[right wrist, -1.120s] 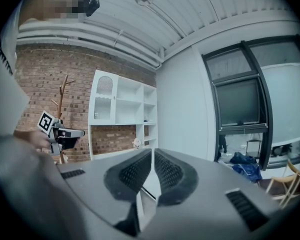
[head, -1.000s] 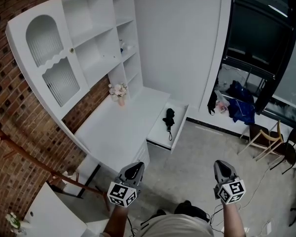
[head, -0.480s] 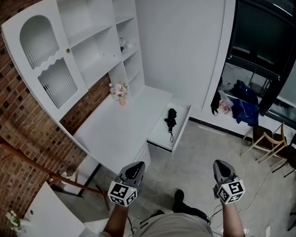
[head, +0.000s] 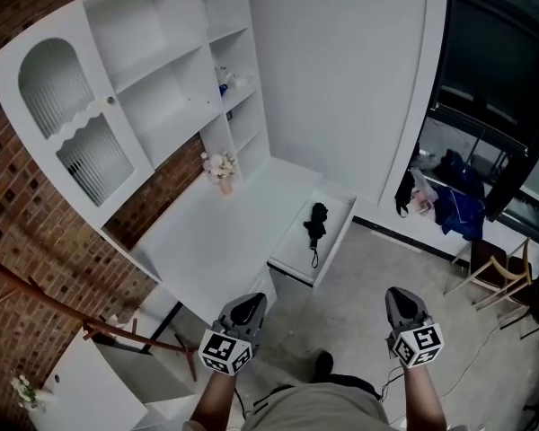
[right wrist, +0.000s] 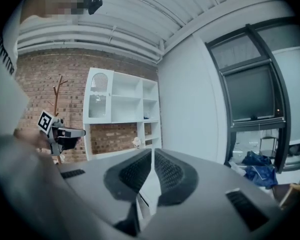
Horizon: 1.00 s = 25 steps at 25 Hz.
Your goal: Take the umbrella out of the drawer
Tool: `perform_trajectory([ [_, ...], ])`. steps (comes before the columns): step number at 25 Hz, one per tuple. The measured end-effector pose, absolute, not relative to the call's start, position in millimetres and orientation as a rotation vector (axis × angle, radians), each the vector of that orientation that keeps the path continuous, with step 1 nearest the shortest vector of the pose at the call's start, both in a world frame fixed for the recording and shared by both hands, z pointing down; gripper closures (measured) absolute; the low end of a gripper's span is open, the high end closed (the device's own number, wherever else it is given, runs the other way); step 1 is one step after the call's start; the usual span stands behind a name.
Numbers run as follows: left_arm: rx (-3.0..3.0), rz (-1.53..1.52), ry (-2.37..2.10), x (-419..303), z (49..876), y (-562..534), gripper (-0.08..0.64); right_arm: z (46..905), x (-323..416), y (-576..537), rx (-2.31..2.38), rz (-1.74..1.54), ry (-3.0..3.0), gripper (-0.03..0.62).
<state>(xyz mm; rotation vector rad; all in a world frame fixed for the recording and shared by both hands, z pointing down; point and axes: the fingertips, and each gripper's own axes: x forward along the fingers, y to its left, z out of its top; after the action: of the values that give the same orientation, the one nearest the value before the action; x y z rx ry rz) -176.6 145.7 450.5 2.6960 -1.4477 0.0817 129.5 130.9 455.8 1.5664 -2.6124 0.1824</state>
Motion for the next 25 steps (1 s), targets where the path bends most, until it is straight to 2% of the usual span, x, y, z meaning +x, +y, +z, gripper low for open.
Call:
perform_trajectory([
  [25, 2.636, 0.124, -1.544, -102, 456, 28, 0.534, 474, 195, -12, 1.416, 0.205, -2.673, 0.557],
])
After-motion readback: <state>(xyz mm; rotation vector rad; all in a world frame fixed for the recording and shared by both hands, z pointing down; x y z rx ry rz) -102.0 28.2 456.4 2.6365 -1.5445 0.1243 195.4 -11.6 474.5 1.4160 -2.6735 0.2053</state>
